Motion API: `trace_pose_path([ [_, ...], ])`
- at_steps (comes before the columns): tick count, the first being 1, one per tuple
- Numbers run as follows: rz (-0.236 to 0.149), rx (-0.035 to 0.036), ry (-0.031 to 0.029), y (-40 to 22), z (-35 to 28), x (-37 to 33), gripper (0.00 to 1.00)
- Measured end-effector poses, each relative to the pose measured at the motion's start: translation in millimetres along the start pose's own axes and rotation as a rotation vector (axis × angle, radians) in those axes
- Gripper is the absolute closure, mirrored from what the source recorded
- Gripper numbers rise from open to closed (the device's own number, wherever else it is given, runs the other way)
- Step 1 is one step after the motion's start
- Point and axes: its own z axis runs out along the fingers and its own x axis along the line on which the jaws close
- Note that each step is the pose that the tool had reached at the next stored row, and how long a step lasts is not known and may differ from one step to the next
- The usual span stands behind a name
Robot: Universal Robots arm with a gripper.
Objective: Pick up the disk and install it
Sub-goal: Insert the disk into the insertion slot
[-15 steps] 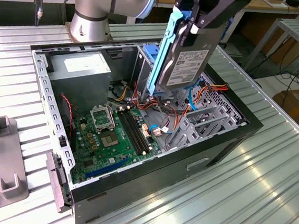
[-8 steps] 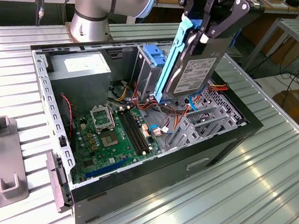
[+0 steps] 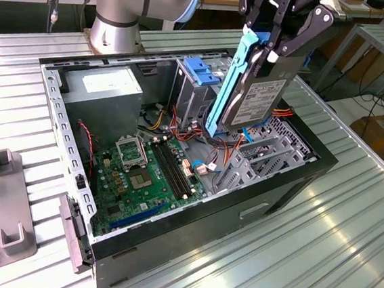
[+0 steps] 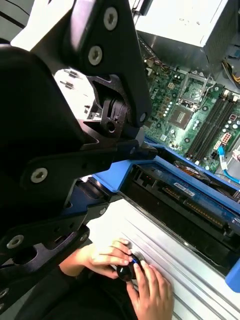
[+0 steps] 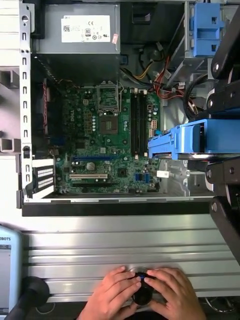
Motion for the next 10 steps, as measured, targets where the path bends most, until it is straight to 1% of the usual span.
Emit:
trace_pose_path([
  [1,0.0,-0.0001,0.0011,-7.4,1.9,0.7,0.63],
  [3,0.0,0.0,0.002,-13.9,3.0,1.0,0.63],
  [4,0.0,0.0,0.0026,-19.2,3.6,1.1,0.63],
  [6,0.0,0.0,0.0028,-26.3,4.4,1.1,0.63],
  [8,0.0,0.0,0.0037,-39.7,5.4,0.9,0.63],
  [10,0.0,0.0,0.0039,-48.2,6.0,0.7,0.63],
])
